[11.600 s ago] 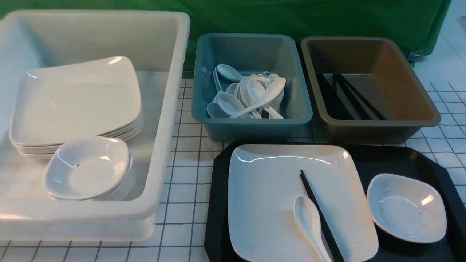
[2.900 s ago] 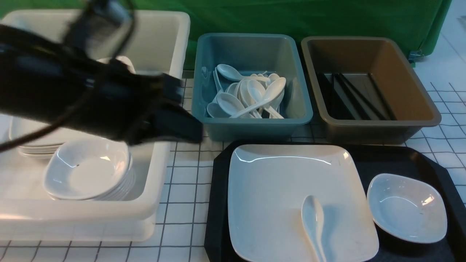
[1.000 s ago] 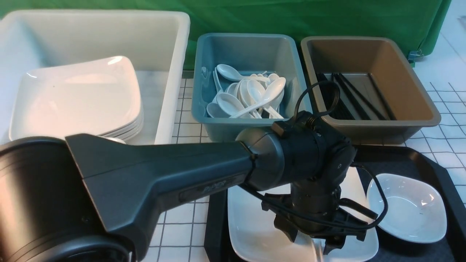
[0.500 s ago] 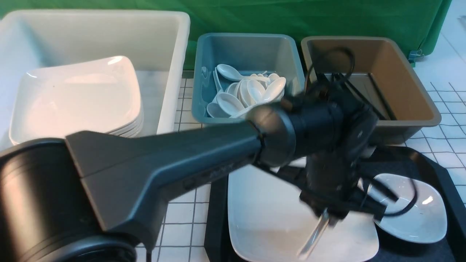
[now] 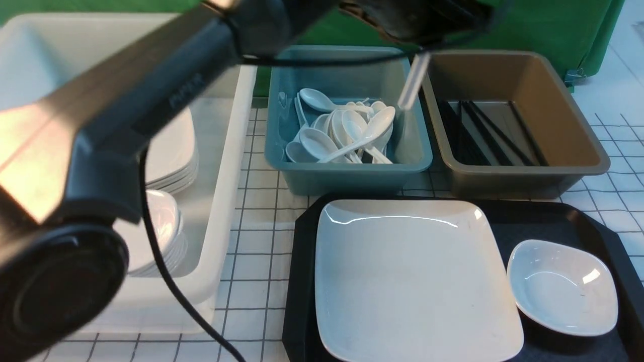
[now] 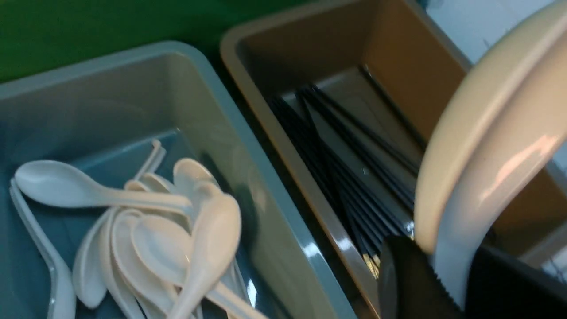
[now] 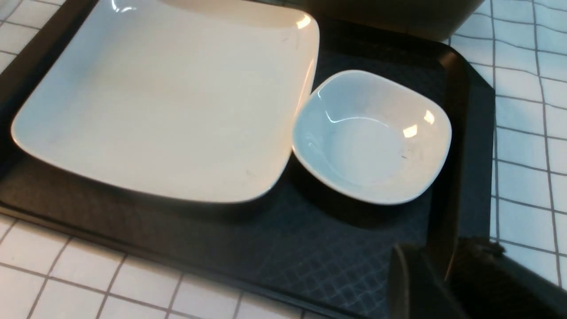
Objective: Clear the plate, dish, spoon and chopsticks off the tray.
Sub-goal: Use the left arm to put the soup spoon into the small storage box in the middle
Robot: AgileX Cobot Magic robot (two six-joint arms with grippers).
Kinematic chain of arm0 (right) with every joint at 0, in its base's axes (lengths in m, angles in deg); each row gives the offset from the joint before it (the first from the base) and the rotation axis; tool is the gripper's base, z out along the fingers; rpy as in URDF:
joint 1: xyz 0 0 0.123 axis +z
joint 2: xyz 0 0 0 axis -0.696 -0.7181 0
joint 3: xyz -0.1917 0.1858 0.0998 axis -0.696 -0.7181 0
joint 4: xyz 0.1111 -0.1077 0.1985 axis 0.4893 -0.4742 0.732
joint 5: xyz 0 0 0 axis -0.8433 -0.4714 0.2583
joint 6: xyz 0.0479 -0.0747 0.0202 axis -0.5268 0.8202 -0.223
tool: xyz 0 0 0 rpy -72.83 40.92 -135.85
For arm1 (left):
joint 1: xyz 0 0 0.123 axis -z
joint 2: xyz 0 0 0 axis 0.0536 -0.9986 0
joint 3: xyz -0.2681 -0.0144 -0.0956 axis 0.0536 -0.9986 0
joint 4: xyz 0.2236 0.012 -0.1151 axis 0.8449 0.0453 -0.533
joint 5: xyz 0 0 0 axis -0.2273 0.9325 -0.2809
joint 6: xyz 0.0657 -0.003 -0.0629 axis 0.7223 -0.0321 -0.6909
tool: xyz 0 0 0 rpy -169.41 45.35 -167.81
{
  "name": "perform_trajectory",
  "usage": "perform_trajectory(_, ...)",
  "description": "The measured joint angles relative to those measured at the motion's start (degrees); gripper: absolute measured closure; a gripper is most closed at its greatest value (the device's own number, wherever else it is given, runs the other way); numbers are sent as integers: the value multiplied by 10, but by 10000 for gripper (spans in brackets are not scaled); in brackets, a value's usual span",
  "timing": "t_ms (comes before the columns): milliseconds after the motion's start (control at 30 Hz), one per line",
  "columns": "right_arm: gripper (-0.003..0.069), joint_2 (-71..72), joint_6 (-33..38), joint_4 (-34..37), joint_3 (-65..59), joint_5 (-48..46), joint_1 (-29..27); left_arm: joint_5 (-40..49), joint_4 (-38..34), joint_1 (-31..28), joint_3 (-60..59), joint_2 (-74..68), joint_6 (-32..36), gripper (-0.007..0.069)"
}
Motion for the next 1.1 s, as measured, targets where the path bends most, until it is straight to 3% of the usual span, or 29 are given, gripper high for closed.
perform_trajectory(267, 460, 0, -2, 0, 0, 0, 0, -45, -87, -92, 2, -52, 0, 494)
perform_trajectory(367, 460, 0, -5, 0, 0, 0, 0, -45, -105, -106, 2, -67, 0, 437)
perform_trajectory(600, 456, 0, -22, 0, 0, -1, 0, -7, -108, -109, 2, -75, 5, 218)
perform_trajectory(767, 455, 0, -46, 1, 0, -17, 0, 52, -118, -110, 13, -68, 25, 162)
perform_trajectory(933, 559, -27, -115, -17, 0, -78, 0, 140, -131, -114, 32, -30, 93, 253)
perform_trajectory(1000, 629, -63, -133, -29, 0, -95, 0, 192, -133, -114, 37, -2, 138, 371)
perform_trajectory(1100, 629, -129, -137, -41, 0, -86, 0, 212, -134, -114, 38, 19, 175, 515)
